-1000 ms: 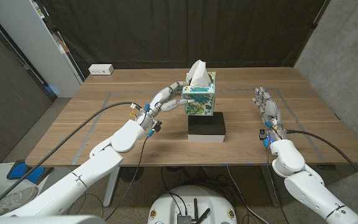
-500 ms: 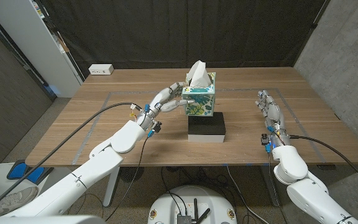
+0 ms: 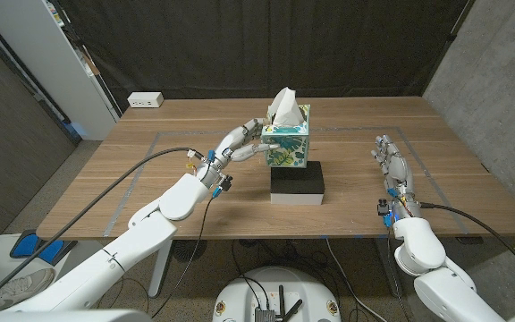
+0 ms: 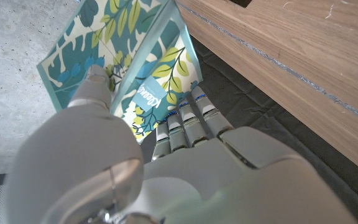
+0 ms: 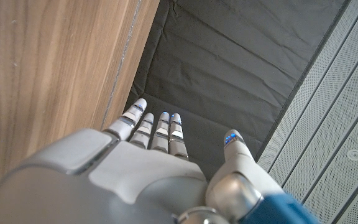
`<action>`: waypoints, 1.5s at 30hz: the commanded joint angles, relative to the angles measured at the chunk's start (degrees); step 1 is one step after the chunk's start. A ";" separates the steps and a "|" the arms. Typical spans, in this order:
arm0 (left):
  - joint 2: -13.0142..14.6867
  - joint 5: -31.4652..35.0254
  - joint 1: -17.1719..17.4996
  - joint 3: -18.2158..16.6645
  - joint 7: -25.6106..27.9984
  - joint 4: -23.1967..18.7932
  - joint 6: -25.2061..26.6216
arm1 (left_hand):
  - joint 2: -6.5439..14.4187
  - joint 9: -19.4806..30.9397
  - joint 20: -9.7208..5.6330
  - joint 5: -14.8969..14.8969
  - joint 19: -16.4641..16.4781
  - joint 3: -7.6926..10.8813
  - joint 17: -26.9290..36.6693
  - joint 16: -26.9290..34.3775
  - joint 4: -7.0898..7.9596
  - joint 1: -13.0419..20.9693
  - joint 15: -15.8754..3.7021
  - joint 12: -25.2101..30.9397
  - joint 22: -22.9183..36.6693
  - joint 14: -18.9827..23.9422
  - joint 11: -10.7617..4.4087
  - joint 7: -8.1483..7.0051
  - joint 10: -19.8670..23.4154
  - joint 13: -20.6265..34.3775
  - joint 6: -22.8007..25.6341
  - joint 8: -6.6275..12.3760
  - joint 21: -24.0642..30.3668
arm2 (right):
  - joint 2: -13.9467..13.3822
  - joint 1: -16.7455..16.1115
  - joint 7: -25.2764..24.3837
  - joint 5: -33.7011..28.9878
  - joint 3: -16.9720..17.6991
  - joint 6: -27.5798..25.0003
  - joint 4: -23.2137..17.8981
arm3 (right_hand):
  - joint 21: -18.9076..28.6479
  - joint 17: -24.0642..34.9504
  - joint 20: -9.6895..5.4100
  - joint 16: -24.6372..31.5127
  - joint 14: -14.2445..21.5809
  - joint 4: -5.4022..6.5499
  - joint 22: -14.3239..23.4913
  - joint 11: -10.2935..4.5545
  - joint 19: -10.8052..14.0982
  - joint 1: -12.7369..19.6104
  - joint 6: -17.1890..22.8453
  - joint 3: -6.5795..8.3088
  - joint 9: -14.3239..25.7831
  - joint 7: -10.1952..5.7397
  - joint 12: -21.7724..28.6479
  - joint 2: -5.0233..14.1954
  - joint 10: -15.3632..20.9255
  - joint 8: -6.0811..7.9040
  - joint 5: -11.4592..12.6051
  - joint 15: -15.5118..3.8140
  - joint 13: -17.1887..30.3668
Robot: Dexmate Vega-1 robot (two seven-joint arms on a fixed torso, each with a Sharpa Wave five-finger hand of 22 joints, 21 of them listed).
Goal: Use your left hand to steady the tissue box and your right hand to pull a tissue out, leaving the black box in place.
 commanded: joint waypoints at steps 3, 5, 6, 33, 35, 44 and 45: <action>-0.07 -0.31 -0.22 0.17 -0.40 0.41 -0.25 | 0.52 0.29 -0.03 0.17 -0.03 0.63 0.18 0.06 0.02 -0.18 -2.52 -0.30 0.11 -0.15 -0.08 0.04 -0.27 0.24 -0.41 0.40 -0.11 | 1.30 -2.14 -0.72 -0.89 0.83 0.07 -1.42 | -0.15 0.09 0.16 0.39 0.22 -0.27 0.18 0.27 0.27 -0.11 -0.02 0.22 0.16 0.37 0.05 0.85 0.33 0.24 -0.02 0.17 0.16; -0.12 -0.34 -0.34 0.23 -0.49 0.52 -0.26 | 0.50 0.30 -0.03 0.17 -0.03 0.66 0.18 0.07 0.01 -0.20 -2.54 -0.30 0.11 -0.12 0.01 -0.01 -0.24 0.26 -0.40 0.42 -0.11 | 1.31 -2.23 -0.33 -0.60 0.88 0.20 -1.46 | -0.15 0.09 0.18 0.39 0.20 -0.28 0.18 0.23 0.27 -0.11 0.00 0.22 0.16 0.41 0.03 0.86 0.30 0.24 -0.02 0.18 0.16; -0.14 -0.34 -0.41 0.27 -0.55 0.59 -0.28 | 0.49 0.30 -0.03 0.16 -0.05 0.68 0.18 0.06 0.01 -0.22 -2.46 -0.30 0.11 -0.14 0.03 0.00 -0.24 0.27 -0.40 0.44 -0.12 | 1.28 -2.29 0.15 0.09 0.93 0.21 -1.52 | -0.15 0.09 0.18 0.40 0.24 -0.28 0.18 0.28 0.27 -0.12 0.03 0.22 0.16 0.36 0.05 0.86 0.35 0.25 -0.02 0.15 0.16; -0.49 -1.04 -1.15 0.78 -1.50 1.98 -1.30 | 0.46 0.31 -0.03 0.13 -0.08 1.02 0.21 0.07 0.12 -0.74 -2.45 -0.44 0.12 -0.28 -0.09 -0.03 -0.35 0.46 -0.46 0.64 -0.16 | 0.03 -4.41 4.59 6.41 2.87 -0.59 -6.68 | 0.03 0.40 0.48 0.63 0.31 0.52 0.21 0.92 0.76 -0.80 0.30 0.29 0.17 0.59 0.18 1.54 0.71 0.33 -0.10 0.47 0.18; -0.48 -1.02 -1.18 0.82 -1.55 2.00 -1.36 | 0.46 0.31 -0.04 0.12 -0.07 1.04 0.21 0.08 0.13 -0.79 -2.43 -0.43 0.13 -0.28 -0.10 0.01 -0.32 0.47 -0.45 0.66 -0.16 | 0.15 -4.56 4.83 7.10 2.99 -0.57 -7.11 | 0.06 0.45 0.52 0.67 0.32 0.66 0.21 0.93 0.84 -0.94 0.35 0.26 0.17 0.65 0.17 1.57 0.71 0.34 -0.12 0.52 0.18; -0.48 -0.85 -1.20 0.90 -1.57 1.87 -1.21 | 0.42 0.30 -0.05 0.11 -0.10 1.16 0.21 0.10 0.14 -0.97 -2.44 -0.48 0.13 -0.27 -0.20 -0.01 -0.36 0.53 -0.54 0.71 -0.18 | -0.03 -5.25 5.96 8.56 3.72 -0.40 -8.80 | 0.24 0.68 0.34 0.91 0.60 1.26 0.22 0.90 1.39 -1.39 0.63 0.30 0.18 0.83 0.23 1.86 0.93 0.41 -0.15 0.58 0.19; -0.49 -0.80 -1.24 0.92 -1.57 1.89 -1.20 | 0.40 0.30 -0.04 0.10 -0.11 1.18 0.21 0.09 0.13 -0.99 -2.43 -0.47 0.13 -0.28 -0.17 0.02 -0.33 0.54 -0.54 0.72 -0.19 | -0.11 -5.38 6.09 8.59 3.84 -0.35 -9.04 | 0.23 0.69 0.33 0.91 0.61 1.27 0.22 0.97 1.38 -1.40 0.65 0.30 0.18 0.84 0.24 1.87 0.95 0.41 -0.15 0.59 0.19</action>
